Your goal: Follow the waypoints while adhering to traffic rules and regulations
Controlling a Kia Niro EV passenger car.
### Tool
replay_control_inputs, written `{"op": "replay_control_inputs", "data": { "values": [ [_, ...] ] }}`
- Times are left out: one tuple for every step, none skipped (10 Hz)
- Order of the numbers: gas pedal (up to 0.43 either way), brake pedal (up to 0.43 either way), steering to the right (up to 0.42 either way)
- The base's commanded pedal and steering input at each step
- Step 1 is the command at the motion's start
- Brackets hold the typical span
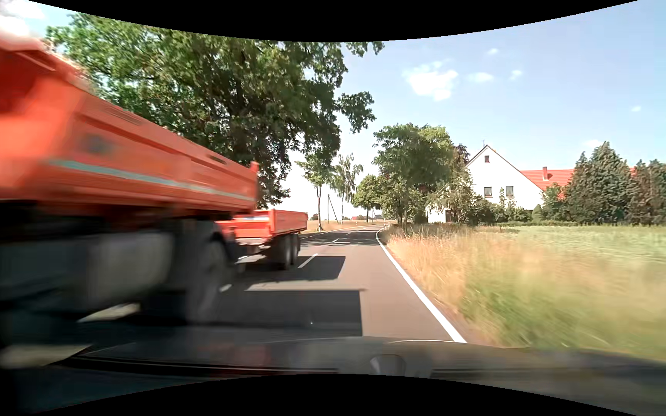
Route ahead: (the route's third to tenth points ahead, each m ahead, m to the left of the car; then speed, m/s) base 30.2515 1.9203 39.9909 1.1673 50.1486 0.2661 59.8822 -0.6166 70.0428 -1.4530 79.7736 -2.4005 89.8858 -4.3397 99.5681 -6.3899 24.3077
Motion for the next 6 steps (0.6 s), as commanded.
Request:
{"op": "replay_control_inputs", "data": {
  "values": [
    [0.220, 0.006, 0.006],
    [0.220, 0.006, 0.006],
    [0.220, 0.006, 0.006],
    [0.220, 0.006, 0.008],
    [0.228, 0.006, 0.010],
    [0.228, 0.006, 0.010]
  ]
}}
